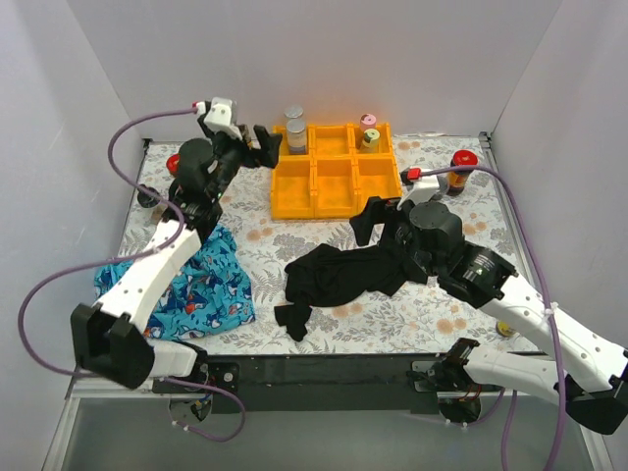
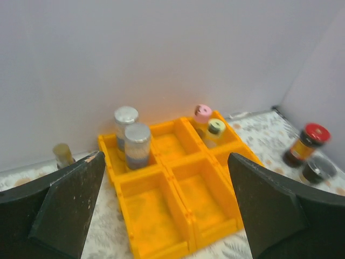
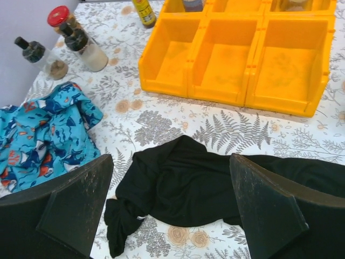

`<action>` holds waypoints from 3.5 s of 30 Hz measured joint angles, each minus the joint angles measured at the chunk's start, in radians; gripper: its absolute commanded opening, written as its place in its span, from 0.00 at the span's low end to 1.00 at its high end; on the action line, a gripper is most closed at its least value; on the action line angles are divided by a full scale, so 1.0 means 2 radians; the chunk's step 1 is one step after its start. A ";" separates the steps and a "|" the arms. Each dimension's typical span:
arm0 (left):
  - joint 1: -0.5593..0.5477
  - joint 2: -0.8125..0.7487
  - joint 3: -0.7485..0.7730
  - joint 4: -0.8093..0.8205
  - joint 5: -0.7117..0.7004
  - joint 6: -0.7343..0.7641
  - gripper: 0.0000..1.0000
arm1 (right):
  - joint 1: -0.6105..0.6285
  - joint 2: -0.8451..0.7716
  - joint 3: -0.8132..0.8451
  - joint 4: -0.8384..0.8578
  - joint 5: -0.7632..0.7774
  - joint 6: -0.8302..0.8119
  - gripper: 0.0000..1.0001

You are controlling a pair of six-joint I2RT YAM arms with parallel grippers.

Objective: Organize the condiment bottles
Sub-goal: Place the bottle in the storage box, then pick up the bottle from the center of the board.

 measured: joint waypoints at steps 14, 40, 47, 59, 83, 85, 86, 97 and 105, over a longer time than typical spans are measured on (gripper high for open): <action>-0.018 -0.233 -0.314 0.016 0.074 -0.048 0.98 | -0.175 0.124 0.075 -0.051 -0.011 -0.025 0.96; -0.020 -0.226 -0.306 0.047 0.130 -0.099 0.98 | -0.482 0.445 0.291 -0.015 -0.121 -0.164 0.97; -0.020 -0.220 -0.306 0.045 0.130 -0.099 0.98 | -0.480 0.510 0.312 -0.011 -0.127 -0.194 0.95; -0.020 -0.214 -0.302 0.041 0.130 -0.099 0.98 | -0.480 0.515 0.277 0.061 -0.117 -0.193 0.90; -0.020 -0.213 -0.296 0.034 0.137 -0.099 0.98 | -0.490 0.510 0.177 0.206 -0.123 -0.182 0.81; -0.020 -0.212 -0.296 0.034 0.138 -0.099 0.98 | -0.490 0.510 0.177 0.208 -0.125 -0.182 0.79; -0.020 -0.212 -0.296 0.034 0.138 -0.099 0.98 | -0.490 0.509 0.177 0.209 -0.126 -0.182 0.79; -0.020 -0.208 -0.296 0.033 0.140 -0.099 0.98 | -0.493 0.497 0.175 0.208 -0.131 -0.183 0.62; -0.020 -0.208 -0.296 0.033 0.143 -0.099 0.98 | -0.494 0.497 0.175 0.209 -0.137 -0.189 0.12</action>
